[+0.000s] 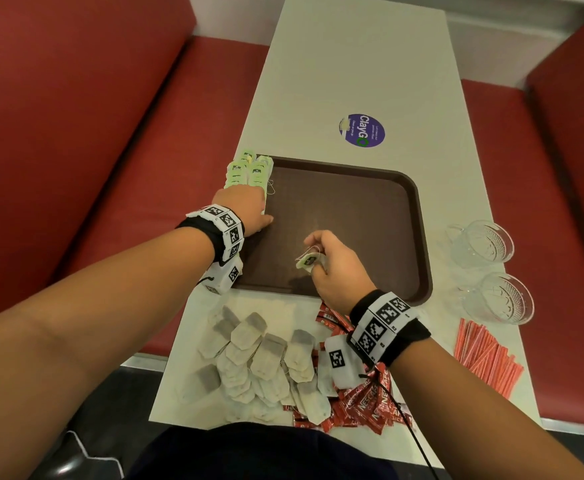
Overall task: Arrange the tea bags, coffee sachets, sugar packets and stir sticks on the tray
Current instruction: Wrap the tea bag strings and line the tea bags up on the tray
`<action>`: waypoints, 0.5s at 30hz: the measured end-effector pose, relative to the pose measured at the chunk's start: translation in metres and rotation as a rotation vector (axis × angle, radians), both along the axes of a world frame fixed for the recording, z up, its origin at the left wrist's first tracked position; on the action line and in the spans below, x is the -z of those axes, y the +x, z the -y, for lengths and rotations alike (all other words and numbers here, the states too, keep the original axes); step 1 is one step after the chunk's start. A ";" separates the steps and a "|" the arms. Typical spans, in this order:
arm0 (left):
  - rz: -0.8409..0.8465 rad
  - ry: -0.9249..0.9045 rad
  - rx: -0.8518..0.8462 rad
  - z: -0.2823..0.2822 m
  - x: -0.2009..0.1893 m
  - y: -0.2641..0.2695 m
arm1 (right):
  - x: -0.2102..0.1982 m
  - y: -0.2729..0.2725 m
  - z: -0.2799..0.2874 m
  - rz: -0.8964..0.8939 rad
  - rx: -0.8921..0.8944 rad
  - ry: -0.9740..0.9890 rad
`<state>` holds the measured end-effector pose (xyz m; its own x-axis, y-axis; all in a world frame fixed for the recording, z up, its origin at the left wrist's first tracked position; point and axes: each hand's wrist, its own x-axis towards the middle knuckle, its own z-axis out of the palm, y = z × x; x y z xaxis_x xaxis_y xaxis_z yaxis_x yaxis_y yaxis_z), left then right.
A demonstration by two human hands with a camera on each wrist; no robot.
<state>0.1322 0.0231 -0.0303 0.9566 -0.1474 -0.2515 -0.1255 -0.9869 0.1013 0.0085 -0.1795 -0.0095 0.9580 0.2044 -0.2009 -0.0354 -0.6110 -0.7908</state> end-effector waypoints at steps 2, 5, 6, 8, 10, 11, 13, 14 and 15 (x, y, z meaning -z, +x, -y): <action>0.037 -0.215 0.028 0.006 -0.008 -0.009 | -0.001 0.002 0.001 0.034 0.034 0.045; 0.002 -0.602 0.164 0.014 -0.027 -0.036 | -0.002 0.004 0.001 0.084 0.057 0.084; -0.021 -0.661 0.231 0.015 -0.033 -0.046 | -0.002 0.005 0.001 0.095 0.061 0.093; -0.029 -0.673 0.348 0.016 -0.036 -0.061 | -0.001 0.006 0.000 0.101 0.067 0.114; 0.022 -0.640 0.400 0.014 -0.030 -0.067 | 0.001 0.007 -0.002 0.093 0.070 0.124; 0.045 -0.641 0.390 0.012 -0.027 -0.068 | 0.001 0.006 -0.003 0.090 0.072 0.119; 0.073 -0.689 0.317 0.006 -0.023 -0.068 | 0.002 0.004 -0.005 0.091 0.074 0.103; 0.085 -0.735 0.263 0.003 -0.023 -0.067 | 0.003 0.002 -0.006 0.087 0.068 0.104; 0.107 -0.774 0.203 -0.002 -0.024 -0.066 | 0.006 0.000 -0.005 0.073 0.049 0.104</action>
<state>0.0661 0.0249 -0.0060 0.9054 -0.4159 0.0850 -0.3429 -0.5984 0.7242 0.0087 -0.1747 -0.0152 0.9787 0.1728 -0.1109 -0.0039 -0.5246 -0.8514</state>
